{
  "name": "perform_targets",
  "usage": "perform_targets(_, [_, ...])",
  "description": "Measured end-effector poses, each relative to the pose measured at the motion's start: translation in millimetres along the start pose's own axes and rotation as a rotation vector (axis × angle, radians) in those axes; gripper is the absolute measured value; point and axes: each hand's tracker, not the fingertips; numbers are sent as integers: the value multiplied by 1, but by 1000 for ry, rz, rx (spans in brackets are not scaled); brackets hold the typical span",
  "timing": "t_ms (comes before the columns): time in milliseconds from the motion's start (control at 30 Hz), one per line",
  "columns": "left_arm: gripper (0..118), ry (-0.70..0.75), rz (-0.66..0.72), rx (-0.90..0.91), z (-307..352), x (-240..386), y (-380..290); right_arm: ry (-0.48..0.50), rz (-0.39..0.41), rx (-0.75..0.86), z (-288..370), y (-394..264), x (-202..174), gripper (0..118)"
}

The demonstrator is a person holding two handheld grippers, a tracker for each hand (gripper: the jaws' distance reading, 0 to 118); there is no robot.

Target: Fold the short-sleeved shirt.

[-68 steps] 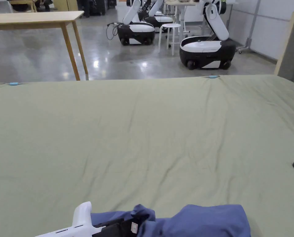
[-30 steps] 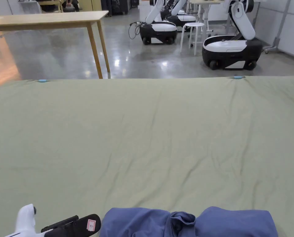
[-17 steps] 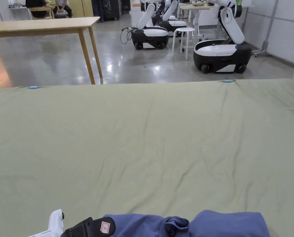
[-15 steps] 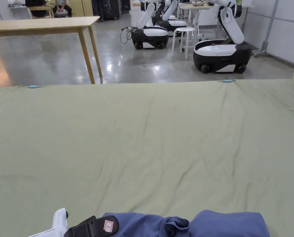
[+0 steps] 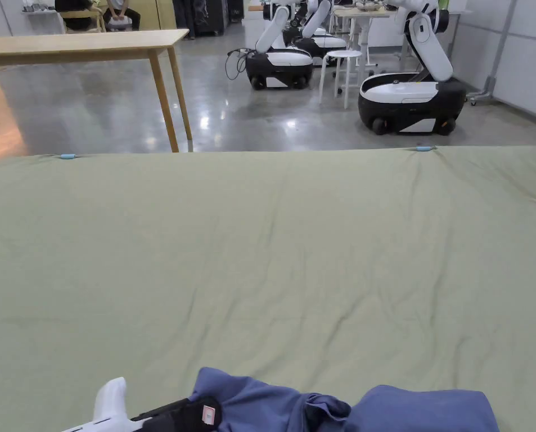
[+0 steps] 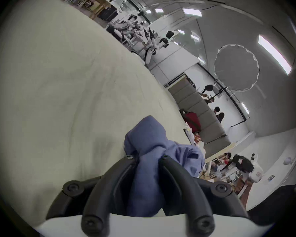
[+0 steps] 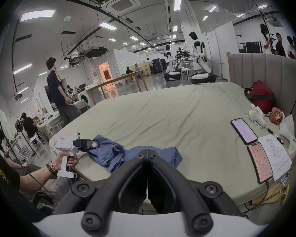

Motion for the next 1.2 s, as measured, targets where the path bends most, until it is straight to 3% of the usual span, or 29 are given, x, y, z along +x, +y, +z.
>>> perform_targets(100, [16,-47,70,77,26,-11,12,-8,6,1,1,1,0,0])
perform_targets(367, [16,142,50,170,117,-57,34,3,11,-6,-2,0,-1,0])
perform_targets(600, [16,152,-51,154,106,6,42,19,12,-11,-8,0,-4,0])
perform_targets(800, [16,154,-150,86,61,91,47,17,15,-22,-7,-1,-1,0])
perform_targets(900, [16,83,-154,23,16,131,35,15,16,-28,-4,-3,2,0])
perform_targets(1000, [16,24,-150,-66,-39,147,20,1,14,-27,2,-6,5,0])
perform_targets(1200, [16,76,-148,-201,-133,139,-17,-42,-22,-6,22,-12,16,0])
